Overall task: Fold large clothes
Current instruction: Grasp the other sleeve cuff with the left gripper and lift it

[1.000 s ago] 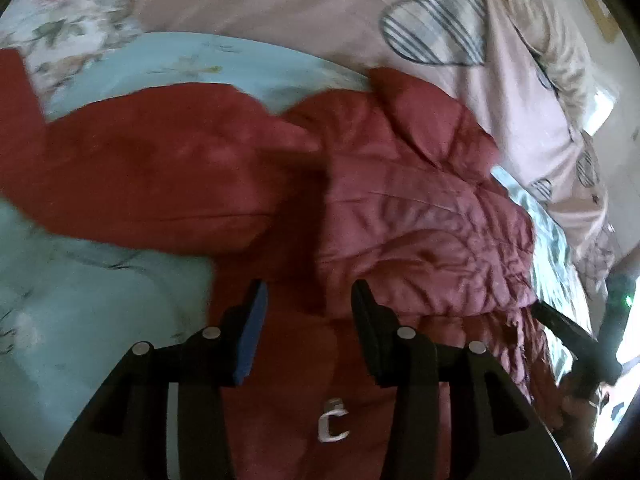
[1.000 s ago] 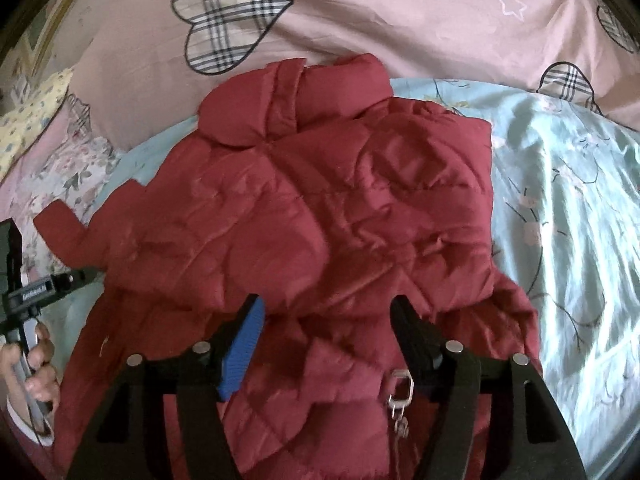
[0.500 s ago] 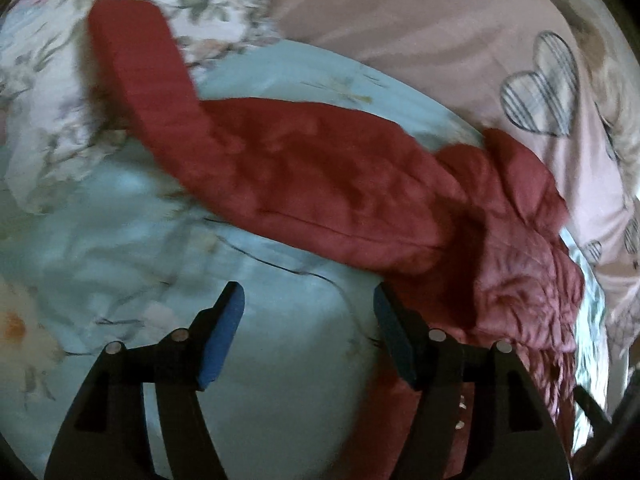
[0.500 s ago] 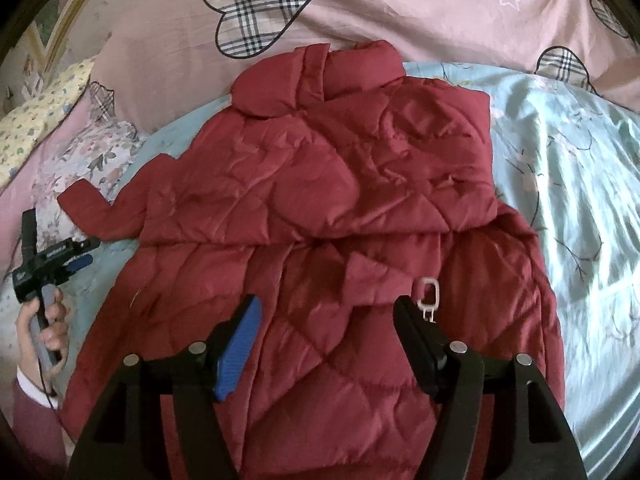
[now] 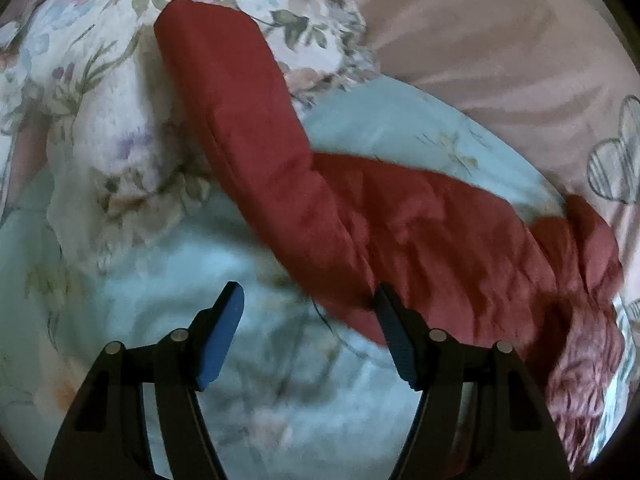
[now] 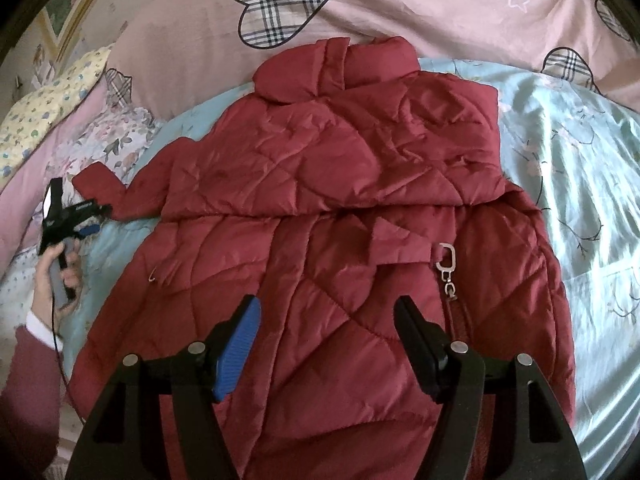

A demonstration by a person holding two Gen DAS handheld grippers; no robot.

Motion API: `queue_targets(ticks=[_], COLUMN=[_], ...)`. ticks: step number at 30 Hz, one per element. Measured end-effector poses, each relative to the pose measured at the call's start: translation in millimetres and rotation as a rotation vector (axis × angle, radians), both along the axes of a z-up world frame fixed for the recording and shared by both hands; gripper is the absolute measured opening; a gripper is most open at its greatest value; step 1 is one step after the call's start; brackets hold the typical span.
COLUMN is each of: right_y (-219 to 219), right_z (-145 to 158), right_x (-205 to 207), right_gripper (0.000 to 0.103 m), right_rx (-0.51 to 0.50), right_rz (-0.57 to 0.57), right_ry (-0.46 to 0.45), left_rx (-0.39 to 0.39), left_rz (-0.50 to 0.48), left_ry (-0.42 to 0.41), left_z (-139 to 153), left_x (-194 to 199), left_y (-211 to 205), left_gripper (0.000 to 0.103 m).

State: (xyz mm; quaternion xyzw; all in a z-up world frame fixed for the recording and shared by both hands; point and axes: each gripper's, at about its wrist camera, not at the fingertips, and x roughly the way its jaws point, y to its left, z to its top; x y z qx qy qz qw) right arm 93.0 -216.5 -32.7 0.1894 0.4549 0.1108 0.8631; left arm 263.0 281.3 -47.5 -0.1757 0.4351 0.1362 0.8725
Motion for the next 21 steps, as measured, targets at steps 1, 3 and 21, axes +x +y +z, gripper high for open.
queue_targets(ticks=[1,3,21], right_y=[0,2,1], right_z=[0,1,2], right_x=[-1,-4,-11], right_gripper=[0.071,0.071,0.071], right_rx=[0.002,0.001,0.014], right_rz=[0.001,0.004,0.004], right_ry=[0.000,0.001,-0.001], left_rx=[0.003,0.010,-0.017], left_rz=[0.012,0.042,-0.003], left_ry=[0.002,0.001,-0.128], left_z=[0,0,21], left_x=[6,17,32], left_y=[5,16,22], left_gripper=[0.070,0.070,0.011])
